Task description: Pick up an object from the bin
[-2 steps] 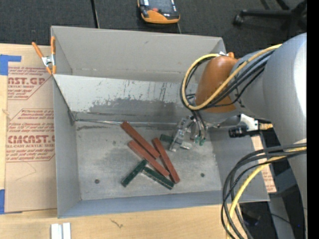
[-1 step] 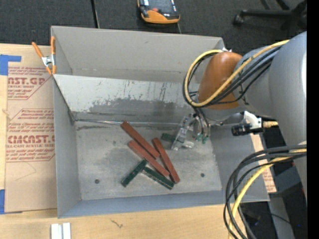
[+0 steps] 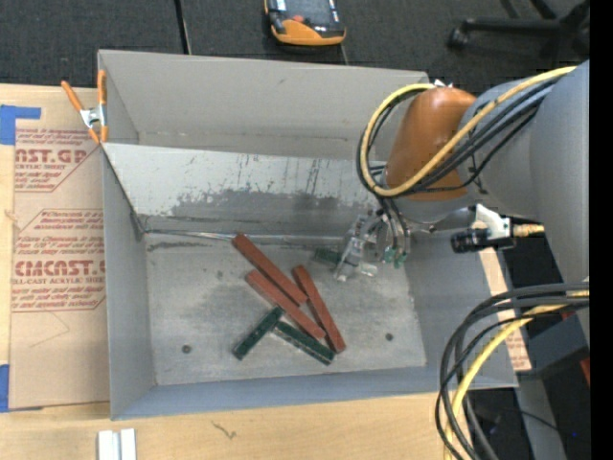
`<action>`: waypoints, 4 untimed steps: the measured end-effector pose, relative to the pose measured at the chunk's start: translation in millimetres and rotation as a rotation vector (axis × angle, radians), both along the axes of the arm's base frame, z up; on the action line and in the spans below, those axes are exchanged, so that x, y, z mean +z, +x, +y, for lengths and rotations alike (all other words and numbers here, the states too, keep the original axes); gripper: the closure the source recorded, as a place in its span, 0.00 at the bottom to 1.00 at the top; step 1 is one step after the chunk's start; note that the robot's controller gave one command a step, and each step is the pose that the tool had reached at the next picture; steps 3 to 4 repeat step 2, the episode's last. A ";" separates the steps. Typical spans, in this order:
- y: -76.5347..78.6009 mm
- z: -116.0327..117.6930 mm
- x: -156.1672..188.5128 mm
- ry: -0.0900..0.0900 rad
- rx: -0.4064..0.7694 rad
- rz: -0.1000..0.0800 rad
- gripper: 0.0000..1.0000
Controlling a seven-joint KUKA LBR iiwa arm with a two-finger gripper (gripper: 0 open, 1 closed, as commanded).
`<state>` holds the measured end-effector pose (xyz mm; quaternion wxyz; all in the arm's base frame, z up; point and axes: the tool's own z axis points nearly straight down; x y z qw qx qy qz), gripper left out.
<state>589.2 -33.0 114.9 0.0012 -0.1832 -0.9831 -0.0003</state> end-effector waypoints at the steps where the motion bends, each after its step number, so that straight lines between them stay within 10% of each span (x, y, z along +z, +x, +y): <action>1: 1.2 0.0 14.6 0.000 0.000 -0.007 1.00; 4: 0.5 0.1 21.9 0.000 0.000 -0.004 1.00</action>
Offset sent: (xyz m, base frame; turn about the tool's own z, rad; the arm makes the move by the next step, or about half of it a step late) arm 0.0001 0.0000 0.0814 0.0000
